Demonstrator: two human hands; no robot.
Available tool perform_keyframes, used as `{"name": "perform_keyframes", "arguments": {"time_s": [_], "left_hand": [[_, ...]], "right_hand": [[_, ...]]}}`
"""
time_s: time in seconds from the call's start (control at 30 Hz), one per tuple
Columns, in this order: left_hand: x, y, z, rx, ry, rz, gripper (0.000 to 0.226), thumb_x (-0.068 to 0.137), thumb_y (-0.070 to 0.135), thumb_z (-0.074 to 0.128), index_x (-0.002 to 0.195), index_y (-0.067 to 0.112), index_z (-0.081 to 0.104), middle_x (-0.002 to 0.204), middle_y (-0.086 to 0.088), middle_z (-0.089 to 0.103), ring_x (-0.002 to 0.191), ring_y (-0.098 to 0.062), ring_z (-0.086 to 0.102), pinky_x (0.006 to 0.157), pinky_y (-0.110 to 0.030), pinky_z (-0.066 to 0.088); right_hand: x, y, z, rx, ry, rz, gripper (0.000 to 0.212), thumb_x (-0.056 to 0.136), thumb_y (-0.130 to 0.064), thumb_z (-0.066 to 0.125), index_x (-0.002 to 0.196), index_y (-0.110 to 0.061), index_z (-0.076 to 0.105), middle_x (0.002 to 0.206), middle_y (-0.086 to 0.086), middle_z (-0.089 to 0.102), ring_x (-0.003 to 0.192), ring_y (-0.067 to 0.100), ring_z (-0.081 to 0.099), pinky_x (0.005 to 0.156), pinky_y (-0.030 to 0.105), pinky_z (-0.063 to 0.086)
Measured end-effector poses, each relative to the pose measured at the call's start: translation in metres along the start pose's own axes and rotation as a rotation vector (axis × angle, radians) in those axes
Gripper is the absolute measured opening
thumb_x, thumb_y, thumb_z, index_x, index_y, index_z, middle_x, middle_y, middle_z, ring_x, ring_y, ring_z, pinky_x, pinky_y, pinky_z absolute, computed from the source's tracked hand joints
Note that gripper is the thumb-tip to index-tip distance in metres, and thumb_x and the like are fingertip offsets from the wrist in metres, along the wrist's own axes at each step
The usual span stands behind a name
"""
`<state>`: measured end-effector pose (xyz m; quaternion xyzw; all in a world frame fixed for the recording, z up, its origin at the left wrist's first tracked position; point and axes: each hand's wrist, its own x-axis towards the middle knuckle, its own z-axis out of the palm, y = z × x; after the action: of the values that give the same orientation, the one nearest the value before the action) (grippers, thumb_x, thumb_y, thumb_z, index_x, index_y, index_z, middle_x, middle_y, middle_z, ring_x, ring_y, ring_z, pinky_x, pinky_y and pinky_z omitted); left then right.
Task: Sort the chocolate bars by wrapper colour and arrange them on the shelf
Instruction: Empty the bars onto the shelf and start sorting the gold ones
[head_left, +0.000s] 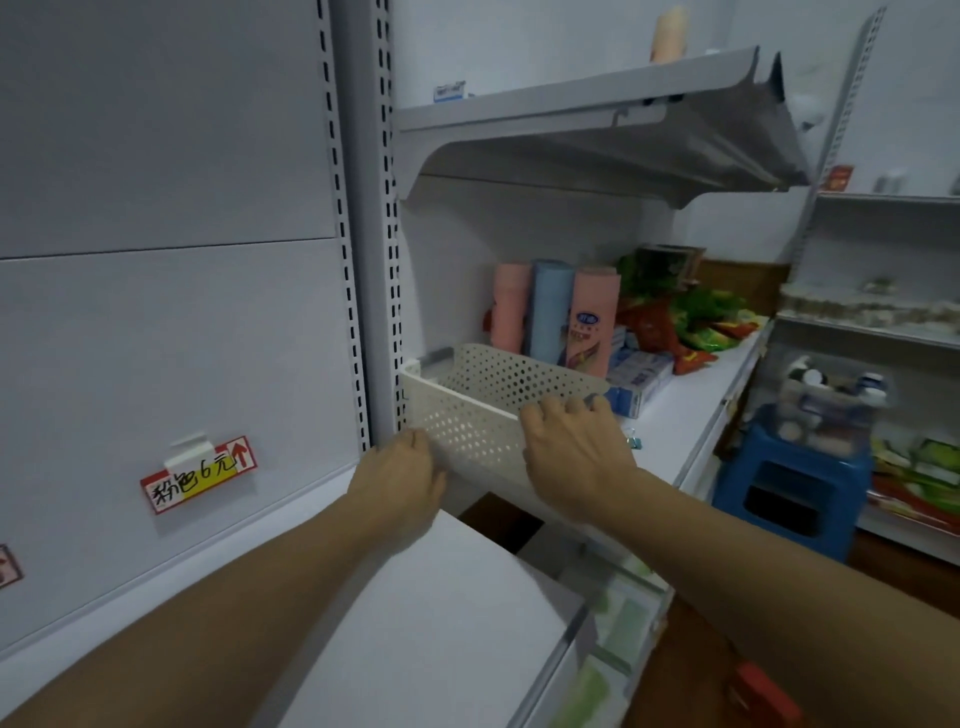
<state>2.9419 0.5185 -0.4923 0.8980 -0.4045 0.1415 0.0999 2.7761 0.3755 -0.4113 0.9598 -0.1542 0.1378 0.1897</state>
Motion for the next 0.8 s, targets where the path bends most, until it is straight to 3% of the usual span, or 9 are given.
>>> {"name": "perform_keyframes", "arguments": {"time_s": [0.13, 0.4, 0.63, 0.8], "left_hand": [[-0.008, -0.019, -0.016, 0.242, -0.154, -0.036, 0.05, 0.099, 0.049, 0.038, 0.134, 0.015, 0.049, 0.136, -0.005, 0.054, 0.127, -0.023, 0.047, 0.102, -0.042, 0.041], [-0.081, -0.066, -0.096, 0.302, -0.167, 0.011, 0.051, 0.101, 0.052, 0.037, 0.133, 0.013, 0.046, 0.135, -0.009, 0.051, 0.125, -0.027, 0.046, 0.102, -0.044, 0.042], [-0.232, -0.149, -0.169, 0.362, -0.201, -0.036, 0.065, 0.102, 0.051, 0.035, 0.152, 0.011, 0.031, 0.16, -0.012, 0.031, 0.145, -0.028, 0.032, 0.114, -0.044, 0.035], [-0.369, -0.201, -0.224, 0.41, -0.239, -0.212, 0.089, 0.08, 0.062, 0.006, 0.142, 0.01, 0.044, 0.145, -0.012, 0.047, 0.132, -0.03, 0.046, 0.106, -0.046, 0.043]], "right_hand": [[-0.008, -0.001, -0.004, -0.036, 0.013, 0.015, 0.058, 0.098, -0.049, 0.046, 0.142, -0.013, 0.037, 0.137, 0.013, 0.047, 0.119, 0.033, 0.047, 0.097, 0.049, 0.038], [-0.024, -0.04, -0.057, 0.04, 0.048, -0.107, 0.064, 0.098, -0.053, 0.043, 0.147, -0.015, 0.029, 0.148, 0.01, 0.038, 0.134, 0.033, 0.034, 0.111, 0.061, 0.026], [-0.046, -0.173, -0.095, 0.11, 0.057, -0.38, 0.066, 0.101, -0.052, 0.039, 0.152, -0.015, 0.022, 0.157, 0.007, 0.03, 0.147, 0.031, 0.021, 0.114, 0.062, 0.018], [-0.071, -0.287, -0.128, 0.207, 0.076, -0.615, 0.066, 0.102, -0.052, 0.037, 0.154, -0.015, 0.022, 0.16, 0.006, 0.027, 0.152, 0.029, 0.014, 0.116, 0.062, 0.014]]}}
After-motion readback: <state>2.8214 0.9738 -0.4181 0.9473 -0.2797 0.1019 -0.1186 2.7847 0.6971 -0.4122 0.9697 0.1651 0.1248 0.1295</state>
